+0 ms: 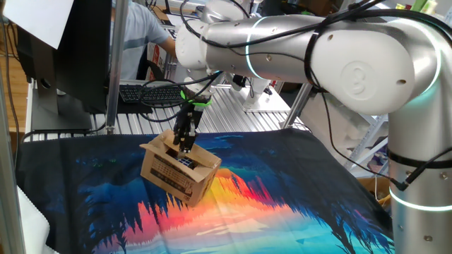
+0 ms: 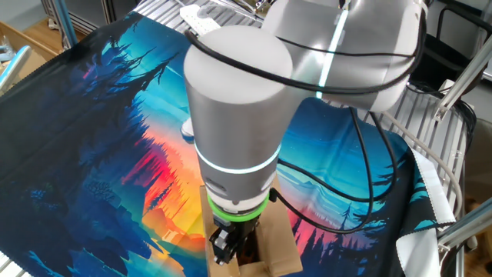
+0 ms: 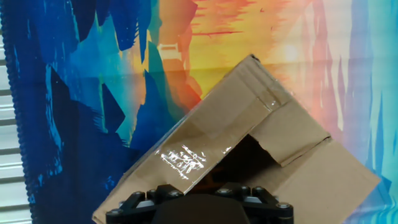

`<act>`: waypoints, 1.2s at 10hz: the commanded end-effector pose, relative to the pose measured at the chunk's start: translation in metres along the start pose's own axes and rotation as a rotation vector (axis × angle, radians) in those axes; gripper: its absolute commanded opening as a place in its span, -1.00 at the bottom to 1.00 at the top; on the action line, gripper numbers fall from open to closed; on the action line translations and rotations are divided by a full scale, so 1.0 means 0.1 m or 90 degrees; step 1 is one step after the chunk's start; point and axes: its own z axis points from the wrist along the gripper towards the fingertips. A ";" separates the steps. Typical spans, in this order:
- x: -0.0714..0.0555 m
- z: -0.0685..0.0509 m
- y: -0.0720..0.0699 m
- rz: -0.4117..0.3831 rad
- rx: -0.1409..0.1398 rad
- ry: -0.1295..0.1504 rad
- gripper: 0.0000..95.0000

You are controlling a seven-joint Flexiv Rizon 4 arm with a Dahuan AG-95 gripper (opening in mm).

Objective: Cover the box

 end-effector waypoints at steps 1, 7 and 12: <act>0.00 -0.06 -0.01 -0.010 0.020 0.015 0.20; 0.16 -0.50 -0.21 0.025 0.057 0.015 0.20; 0.25 -0.52 -0.33 0.025 0.051 0.027 0.20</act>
